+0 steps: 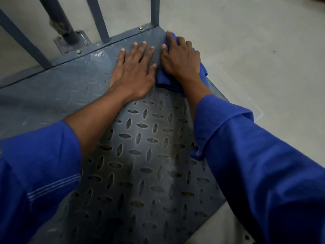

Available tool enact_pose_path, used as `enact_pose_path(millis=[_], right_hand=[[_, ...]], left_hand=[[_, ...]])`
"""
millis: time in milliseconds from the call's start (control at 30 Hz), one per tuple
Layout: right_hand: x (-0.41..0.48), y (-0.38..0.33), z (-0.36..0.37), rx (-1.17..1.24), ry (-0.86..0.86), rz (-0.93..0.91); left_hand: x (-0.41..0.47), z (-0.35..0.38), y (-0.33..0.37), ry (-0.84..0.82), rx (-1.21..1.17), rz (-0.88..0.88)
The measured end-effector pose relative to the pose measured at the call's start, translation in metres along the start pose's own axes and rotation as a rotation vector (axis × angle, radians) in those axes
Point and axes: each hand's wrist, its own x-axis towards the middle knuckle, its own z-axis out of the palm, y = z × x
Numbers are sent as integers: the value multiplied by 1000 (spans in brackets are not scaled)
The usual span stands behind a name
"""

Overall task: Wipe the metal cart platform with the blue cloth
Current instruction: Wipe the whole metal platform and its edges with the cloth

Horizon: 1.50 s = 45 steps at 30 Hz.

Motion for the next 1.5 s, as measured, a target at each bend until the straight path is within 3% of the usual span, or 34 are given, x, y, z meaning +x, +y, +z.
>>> enact_pose_path(millis=[433,1000,1200,1367,1500], right_hand=[[40,-15,-7,77,-98,-28],[-112,53,-31,21,40,130],[-183,79,-41,8,82,331],[-265,86,-40,14,242,559],[-290,89,-32,122,334,610]], left_hand=[[8,-4,2,0,-2,5],[-67,0,40,-63,48,115],[-98,7,69,-93,48,241],[-127,16,96,-96,48,373],[-150,22,122,-86,70,463]])
